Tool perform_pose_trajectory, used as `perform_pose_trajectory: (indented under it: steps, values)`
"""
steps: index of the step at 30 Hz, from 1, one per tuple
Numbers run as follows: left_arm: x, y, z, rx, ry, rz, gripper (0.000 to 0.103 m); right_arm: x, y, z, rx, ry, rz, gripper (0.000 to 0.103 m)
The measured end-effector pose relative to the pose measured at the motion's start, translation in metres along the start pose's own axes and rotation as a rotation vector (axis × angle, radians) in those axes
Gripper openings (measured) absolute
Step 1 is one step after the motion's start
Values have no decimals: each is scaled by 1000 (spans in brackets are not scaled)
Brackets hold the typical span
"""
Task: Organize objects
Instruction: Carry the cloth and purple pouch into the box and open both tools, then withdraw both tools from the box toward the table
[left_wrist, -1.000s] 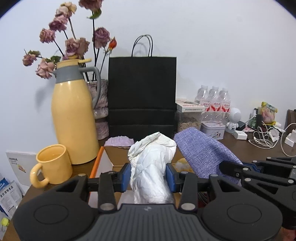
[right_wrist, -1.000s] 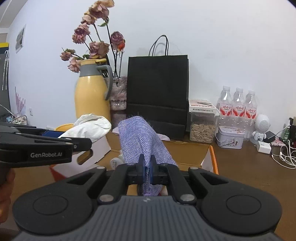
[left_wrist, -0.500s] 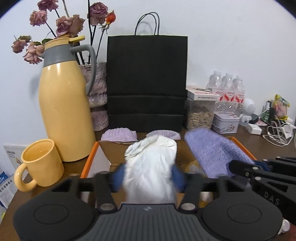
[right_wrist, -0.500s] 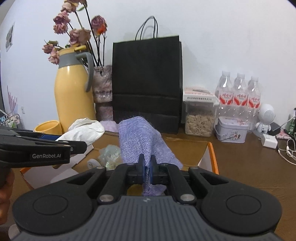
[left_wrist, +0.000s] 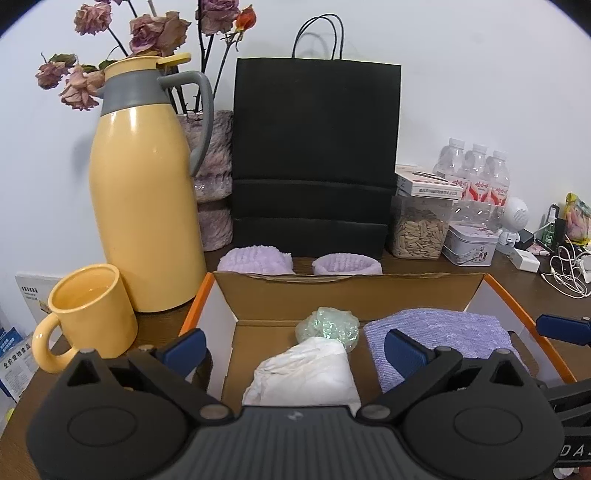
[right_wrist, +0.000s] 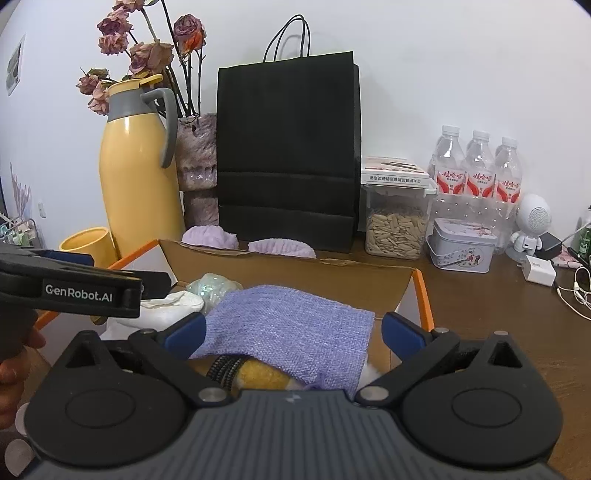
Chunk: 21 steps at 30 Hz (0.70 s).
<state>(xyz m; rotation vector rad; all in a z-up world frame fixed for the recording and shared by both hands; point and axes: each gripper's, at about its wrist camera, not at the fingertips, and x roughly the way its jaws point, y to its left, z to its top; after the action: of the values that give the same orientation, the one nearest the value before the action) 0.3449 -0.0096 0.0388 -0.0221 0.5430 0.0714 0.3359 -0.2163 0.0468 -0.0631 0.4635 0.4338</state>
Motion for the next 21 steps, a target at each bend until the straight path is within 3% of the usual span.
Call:
perform_pose_trajectory:
  steps: [21]
  values:
    - [-69, 6, -19, 3, -72, -19, 103, -59, 19, -15, -51, -40, -23, 103]
